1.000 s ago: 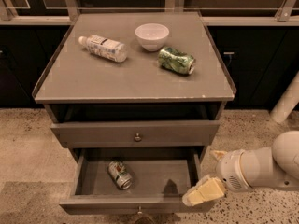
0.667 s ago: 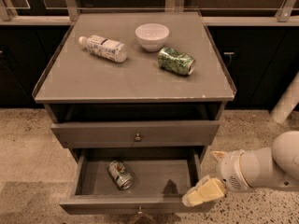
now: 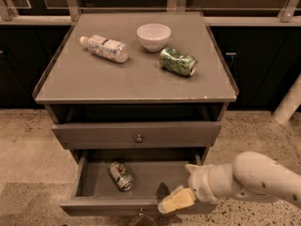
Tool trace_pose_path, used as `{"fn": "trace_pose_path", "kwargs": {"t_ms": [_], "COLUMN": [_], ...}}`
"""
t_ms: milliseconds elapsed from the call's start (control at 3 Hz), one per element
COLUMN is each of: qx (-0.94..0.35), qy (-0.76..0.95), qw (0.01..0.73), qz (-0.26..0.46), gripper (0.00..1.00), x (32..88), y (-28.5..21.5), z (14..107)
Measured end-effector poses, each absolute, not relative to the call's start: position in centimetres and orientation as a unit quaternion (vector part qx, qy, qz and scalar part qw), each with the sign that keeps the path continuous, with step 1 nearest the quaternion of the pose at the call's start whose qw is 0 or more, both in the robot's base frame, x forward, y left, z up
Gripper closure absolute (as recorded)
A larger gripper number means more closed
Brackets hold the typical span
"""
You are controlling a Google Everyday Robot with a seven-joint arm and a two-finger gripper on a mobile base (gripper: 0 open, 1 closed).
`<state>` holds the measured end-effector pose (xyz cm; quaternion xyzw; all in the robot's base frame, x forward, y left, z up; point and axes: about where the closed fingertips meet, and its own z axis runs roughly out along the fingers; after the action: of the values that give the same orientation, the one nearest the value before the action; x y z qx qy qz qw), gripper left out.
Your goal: Pick 7up can from middle drawer and place on counter
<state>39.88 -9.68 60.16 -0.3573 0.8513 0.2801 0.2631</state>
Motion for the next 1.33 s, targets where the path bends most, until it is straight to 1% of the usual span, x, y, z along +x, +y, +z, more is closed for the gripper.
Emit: {"fn": "trace_pose_path", "kwargs": {"t_ms": [333,1000,1333], "qx": [-0.370,-0.362,-0.353], "qy": [0.841,0.845,0.844], "qw": [0.276,0.282,0.317], "qz": [0.283,0.274,0.251], "gripper": [0.00,0.00,0.00], "x": [41.9,42.4,44.9], "y": [-5.5,-4.7,-3.3], "z": [56.4,54.2,51.8]}}
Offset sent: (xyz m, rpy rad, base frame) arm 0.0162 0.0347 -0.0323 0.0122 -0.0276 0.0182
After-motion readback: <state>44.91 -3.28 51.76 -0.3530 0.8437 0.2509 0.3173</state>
